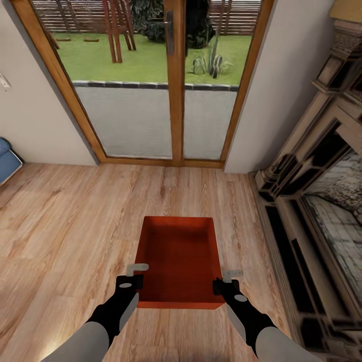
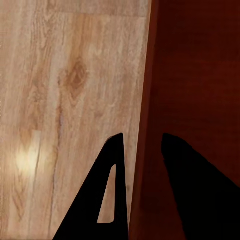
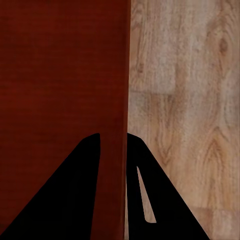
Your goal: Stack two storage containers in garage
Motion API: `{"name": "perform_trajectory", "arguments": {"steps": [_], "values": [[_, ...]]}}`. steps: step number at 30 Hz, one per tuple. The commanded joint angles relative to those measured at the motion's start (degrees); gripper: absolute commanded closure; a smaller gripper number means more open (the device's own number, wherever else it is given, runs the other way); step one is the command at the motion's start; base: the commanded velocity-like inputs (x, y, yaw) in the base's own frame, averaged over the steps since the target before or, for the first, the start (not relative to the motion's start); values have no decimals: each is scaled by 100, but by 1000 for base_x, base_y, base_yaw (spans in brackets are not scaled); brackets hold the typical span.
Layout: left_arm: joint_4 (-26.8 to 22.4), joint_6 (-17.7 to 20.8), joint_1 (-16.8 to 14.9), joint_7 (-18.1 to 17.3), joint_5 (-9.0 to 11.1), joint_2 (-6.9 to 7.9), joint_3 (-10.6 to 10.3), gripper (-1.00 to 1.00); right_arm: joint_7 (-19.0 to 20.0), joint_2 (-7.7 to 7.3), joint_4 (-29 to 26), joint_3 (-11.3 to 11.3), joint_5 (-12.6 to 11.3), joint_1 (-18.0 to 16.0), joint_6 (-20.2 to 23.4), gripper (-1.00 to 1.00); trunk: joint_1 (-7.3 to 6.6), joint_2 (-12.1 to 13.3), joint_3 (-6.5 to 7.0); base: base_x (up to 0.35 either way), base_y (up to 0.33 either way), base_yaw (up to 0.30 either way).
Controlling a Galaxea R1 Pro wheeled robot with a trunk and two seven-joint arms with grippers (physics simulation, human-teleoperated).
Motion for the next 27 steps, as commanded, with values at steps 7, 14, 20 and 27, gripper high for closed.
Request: {"name": "perform_trajectory", "arguments": {"steps": [7,14,20,27], "values": [[-1,53,1,76,-16,12,-21,100,-48,-2,-3,-35,-4,-6,-25,100,-154,279,185,0,0,0],[-6,53,1,76,-16,12,-21,100,-48,-10,-3,-35,-4,-6,-28,100,-308,560,373,0,0,0],[-1,53,1,76,-16,12,-21,100,-50,-11,-3,-35,-6,-6,-29,100,-439,801,533,0,0,0],[-3,53,2,76,-16,12,-21,100,-50,-11,-3,-34,2,-6,-30,100,-593,1081,721,0,0,0]]}}
